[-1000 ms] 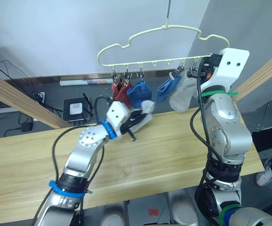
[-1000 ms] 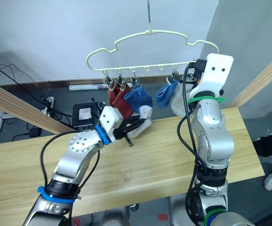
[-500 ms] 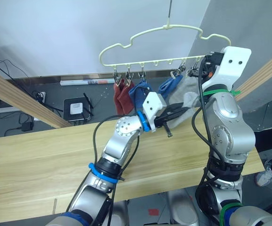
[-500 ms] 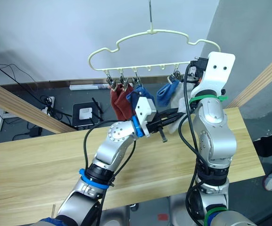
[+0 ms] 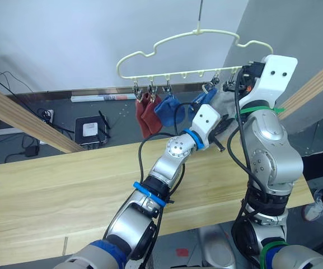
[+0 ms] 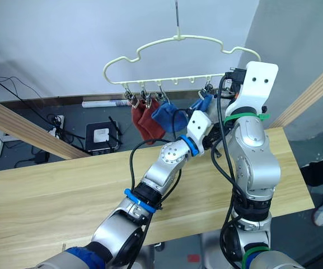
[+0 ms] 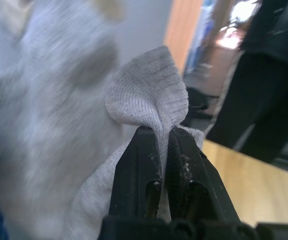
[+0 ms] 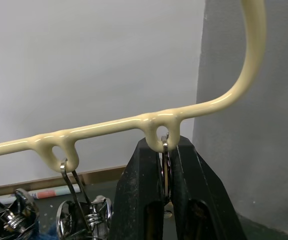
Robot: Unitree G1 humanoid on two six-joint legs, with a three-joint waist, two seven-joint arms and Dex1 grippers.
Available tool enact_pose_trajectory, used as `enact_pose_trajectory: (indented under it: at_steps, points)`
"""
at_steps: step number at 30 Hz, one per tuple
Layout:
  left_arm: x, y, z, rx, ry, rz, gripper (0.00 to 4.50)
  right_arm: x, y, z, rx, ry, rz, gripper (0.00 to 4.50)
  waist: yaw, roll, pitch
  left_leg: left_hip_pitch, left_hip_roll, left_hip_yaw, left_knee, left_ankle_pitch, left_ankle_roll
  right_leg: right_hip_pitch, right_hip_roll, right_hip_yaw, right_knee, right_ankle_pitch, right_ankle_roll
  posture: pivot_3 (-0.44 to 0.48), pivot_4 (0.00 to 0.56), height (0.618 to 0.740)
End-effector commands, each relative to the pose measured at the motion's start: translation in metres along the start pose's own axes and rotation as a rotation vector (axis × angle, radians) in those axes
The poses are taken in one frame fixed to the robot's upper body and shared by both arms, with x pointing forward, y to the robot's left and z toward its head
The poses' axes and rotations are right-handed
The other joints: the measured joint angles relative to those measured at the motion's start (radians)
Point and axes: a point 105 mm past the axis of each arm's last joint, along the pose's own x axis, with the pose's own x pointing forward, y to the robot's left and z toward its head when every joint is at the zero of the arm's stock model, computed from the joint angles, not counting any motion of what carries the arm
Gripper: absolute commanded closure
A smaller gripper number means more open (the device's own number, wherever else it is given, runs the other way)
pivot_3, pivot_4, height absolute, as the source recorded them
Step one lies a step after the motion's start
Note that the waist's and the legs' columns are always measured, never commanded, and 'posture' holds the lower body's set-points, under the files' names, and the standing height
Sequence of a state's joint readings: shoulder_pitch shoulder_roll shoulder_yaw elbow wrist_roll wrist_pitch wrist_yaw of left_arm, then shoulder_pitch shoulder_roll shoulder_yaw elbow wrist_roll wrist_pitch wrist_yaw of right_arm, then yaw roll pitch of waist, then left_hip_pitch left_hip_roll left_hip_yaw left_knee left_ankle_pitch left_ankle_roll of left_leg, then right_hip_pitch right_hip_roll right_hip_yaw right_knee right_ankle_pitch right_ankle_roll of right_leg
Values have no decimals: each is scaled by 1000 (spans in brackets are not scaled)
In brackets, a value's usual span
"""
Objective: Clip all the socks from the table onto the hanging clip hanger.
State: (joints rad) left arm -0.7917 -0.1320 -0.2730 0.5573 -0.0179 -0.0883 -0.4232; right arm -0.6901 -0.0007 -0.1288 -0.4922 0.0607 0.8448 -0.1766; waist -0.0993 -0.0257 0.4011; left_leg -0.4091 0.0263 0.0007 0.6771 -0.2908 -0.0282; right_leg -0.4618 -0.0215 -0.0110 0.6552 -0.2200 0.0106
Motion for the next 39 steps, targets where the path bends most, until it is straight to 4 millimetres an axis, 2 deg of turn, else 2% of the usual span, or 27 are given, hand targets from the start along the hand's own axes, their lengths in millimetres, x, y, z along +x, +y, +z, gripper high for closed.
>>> enact_pose_trajectory:
  at_steps: [1,11,18,26,31,39]
  points:
    - [17,-13,26,0,-98,1,4500,-5,1,16,6,-63,0,4500,-1,0,0,0,0,0,0,0,0,0,0,0,0,0,0,-237,409,740]
    - [24,-3,43,16,-165,80,4500,-6,0,15,6,-56,-3,4500,-3,0,0,0,0,0,0,0,0,0,0,0,0,0,0,-239,409,740]
    - [26,-16,54,18,-217,28,4500,-6,0,13,10,-50,-4,4500,-4,0,0,0,0,1,0,0,0,0,0,0,0,0,0,-239,409,740]
    - [26,-30,57,-20,-225,-53,4500,-6,1,13,17,-49,-3,4500,-5,0,0,0,0,1,0,0,0,0,0,0,0,0,0,-239,409,740]
    - [27,-29,63,-42,-249,-48,4500,-7,1,11,13,-43,-5,4500,-5,0,0,0,0,1,1,0,0,0,0,0,1,0,0,-244,406,740]
    - [26,-23,63,-64,-249,-17,4500,-8,0,10,13,-38,-12,4500,-6,0,0,0,0,1,1,0,0,0,0,0,1,0,0,-245,405,740]
